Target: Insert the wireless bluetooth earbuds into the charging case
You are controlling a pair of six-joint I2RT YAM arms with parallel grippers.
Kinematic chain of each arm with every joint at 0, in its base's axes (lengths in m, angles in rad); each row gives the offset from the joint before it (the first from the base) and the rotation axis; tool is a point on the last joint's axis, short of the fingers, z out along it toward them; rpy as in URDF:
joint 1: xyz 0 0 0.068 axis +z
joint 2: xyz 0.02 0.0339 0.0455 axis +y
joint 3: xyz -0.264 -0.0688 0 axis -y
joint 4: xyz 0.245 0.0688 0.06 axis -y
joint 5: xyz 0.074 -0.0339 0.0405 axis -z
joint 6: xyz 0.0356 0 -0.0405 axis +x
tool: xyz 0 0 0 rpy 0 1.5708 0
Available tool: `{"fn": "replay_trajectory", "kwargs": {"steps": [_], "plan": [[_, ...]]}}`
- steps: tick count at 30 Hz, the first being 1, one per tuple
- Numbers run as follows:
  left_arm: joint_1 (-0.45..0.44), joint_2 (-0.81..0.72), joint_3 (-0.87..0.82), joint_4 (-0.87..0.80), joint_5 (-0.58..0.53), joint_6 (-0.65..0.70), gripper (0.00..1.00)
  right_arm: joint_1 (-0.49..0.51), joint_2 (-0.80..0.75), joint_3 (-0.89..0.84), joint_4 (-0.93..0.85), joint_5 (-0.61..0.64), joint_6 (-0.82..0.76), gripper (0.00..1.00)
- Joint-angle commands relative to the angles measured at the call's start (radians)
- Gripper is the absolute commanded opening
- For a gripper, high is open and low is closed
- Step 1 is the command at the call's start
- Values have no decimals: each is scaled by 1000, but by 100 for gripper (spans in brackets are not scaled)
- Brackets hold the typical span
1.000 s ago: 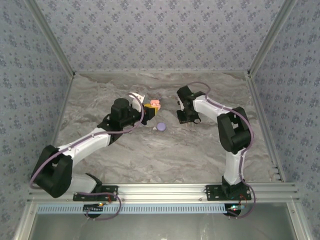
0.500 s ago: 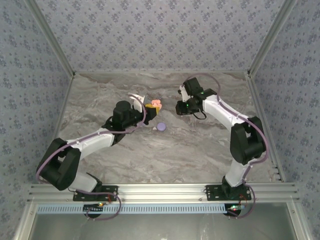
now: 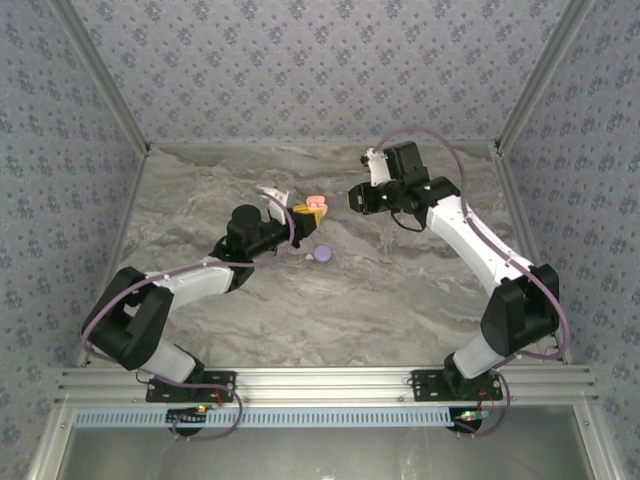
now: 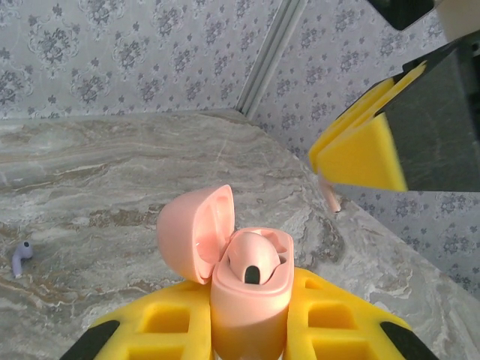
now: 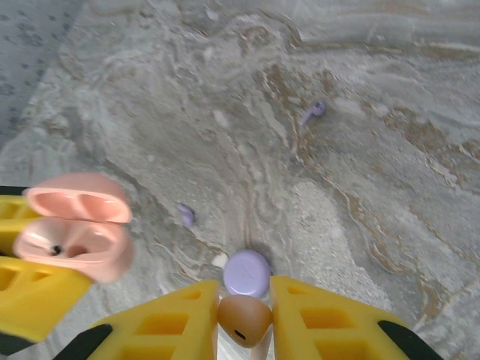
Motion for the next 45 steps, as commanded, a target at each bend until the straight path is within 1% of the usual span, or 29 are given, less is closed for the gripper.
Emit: {"fn": "replay_trajectory", "kwargs": {"steps": [1, 7, 16, 21, 32, 45], "plan": [[-9, 9, -1, 99, 44, -10, 8, 4, -44, 23, 36, -64, 7, 24], [-21, 22, 25, 94, 63, -6, 8, 21, -59, 49, 76, -99, 5, 24], [-37, 28, 62, 97, 71, -35, 8, 50, -60, 86, 116, -112, 14, 25], [-45, 30, 81, 103, 55, -61, 7, 59, -55, 97, 124, -115, 19, 25], [-66, 37, 106, 119, 28, -75, 7, 72, -47, 105, 131, -126, 24, 25], [-67, 37, 118, 126, 11, -85, 7, 82, -40, 105, 133, -132, 25, 25]]}}
